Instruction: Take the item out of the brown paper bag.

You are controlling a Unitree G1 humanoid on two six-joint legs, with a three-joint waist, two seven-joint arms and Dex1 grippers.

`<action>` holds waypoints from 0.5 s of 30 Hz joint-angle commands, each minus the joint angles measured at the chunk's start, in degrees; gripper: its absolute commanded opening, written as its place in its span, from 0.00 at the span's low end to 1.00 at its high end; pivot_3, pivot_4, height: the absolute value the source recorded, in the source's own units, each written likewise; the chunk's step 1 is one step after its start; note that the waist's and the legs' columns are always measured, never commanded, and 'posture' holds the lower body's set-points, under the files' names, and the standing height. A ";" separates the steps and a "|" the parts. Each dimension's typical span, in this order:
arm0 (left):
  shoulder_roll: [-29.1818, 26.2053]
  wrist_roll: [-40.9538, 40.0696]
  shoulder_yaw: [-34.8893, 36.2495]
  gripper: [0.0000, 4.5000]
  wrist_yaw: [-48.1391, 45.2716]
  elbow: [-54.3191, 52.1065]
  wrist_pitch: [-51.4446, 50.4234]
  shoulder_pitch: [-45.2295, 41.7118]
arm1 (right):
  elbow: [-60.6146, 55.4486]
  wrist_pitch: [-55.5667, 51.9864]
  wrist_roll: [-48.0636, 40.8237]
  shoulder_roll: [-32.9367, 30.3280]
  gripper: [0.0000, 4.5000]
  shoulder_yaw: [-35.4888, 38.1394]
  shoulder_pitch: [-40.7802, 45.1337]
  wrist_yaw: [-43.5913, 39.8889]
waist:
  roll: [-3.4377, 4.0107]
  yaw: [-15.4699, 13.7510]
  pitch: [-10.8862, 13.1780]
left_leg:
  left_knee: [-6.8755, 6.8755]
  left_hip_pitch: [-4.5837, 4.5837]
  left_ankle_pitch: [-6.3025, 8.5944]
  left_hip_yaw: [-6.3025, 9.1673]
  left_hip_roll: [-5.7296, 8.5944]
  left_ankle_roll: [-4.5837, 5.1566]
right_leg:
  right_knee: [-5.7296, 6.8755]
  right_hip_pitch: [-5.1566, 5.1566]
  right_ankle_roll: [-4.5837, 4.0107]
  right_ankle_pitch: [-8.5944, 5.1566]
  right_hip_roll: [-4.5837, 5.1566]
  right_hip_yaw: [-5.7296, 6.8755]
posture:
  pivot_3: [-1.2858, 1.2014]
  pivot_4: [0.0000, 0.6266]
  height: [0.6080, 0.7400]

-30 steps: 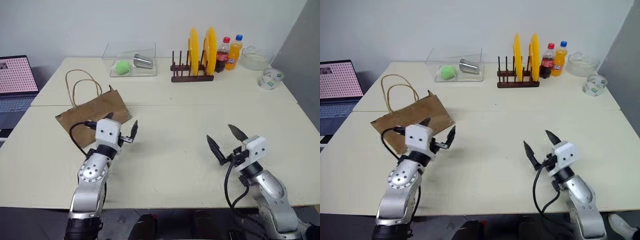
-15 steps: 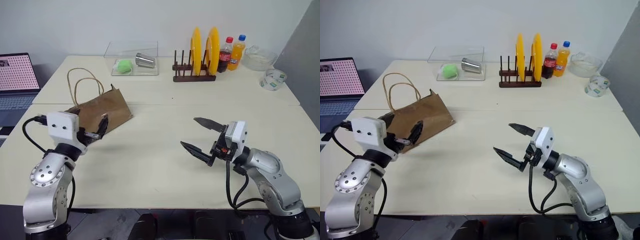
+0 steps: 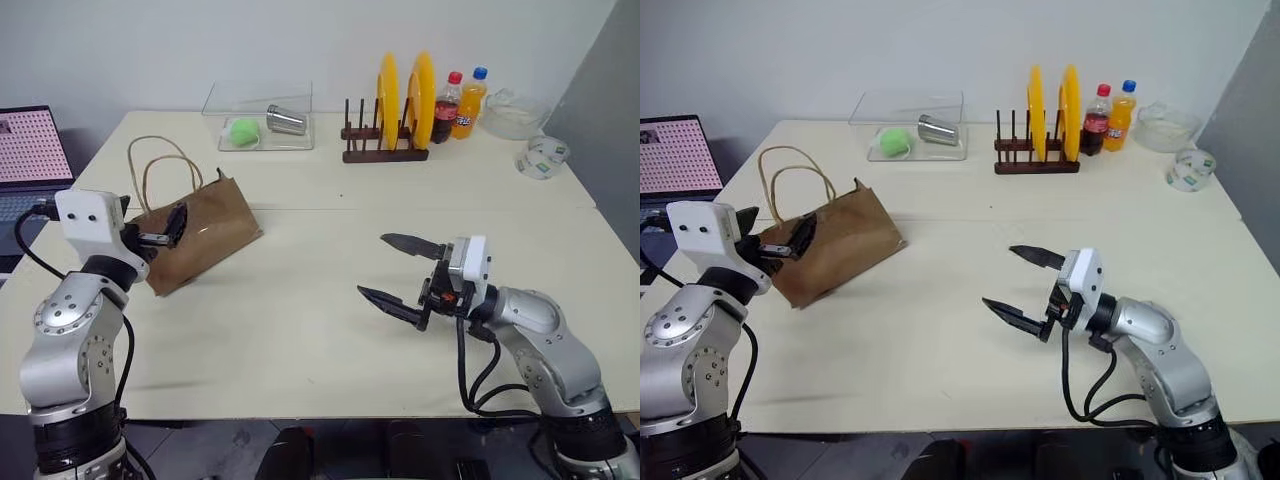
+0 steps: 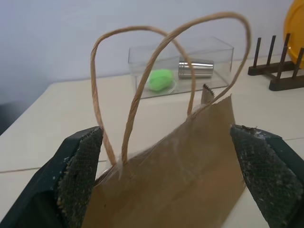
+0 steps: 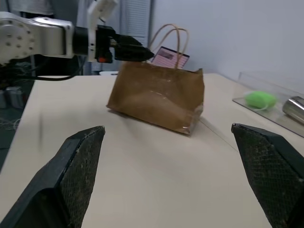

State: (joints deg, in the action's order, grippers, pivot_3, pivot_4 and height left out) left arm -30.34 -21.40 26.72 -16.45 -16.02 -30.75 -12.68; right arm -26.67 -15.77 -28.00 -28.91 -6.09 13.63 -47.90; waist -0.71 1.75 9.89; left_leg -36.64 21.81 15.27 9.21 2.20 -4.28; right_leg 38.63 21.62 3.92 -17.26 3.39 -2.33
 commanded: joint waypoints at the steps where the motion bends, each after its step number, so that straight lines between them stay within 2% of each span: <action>1: -1.40 0.03 1.44 0.99 0.71 2.62 1.79 -3.60 | -3.23 -2.39 -1.97 -0.54 1.00 -0.23 3.19 -0.57 | -0.06 -0.03 0.03 | 0.00 0.00 0.00 0.00 0.00 0.00 | 0.01 0.01 0.00 0.00 0.00 0.00 | 0.52 0.24 1.00; 15: -7.06 3.74 -3.17 0.99 -4.46 21.87 8.49 -15.73 | -3.81 -4.53 -1.26 -0.38 1.00 -0.08 5.71 -0.10 | -0.13 0.01 0.07 | -0.01 0.11 -0.01 -0.02 0.01 -0.01 | 0.10 0.19 0.00 0.01 0.01 -0.02 | 0.52 0.24 1.00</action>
State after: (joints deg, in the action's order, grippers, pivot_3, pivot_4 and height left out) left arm -36.06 -18.24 23.86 -19.93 5.47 -24.20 -26.87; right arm -28.15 -20.57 -28.72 -29.06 -6.98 18.77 -48.15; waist -0.84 1.76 9.96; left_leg -36.65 21.92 15.26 9.19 2.21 -4.30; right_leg 38.73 21.81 3.92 -17.25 3.40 -2.35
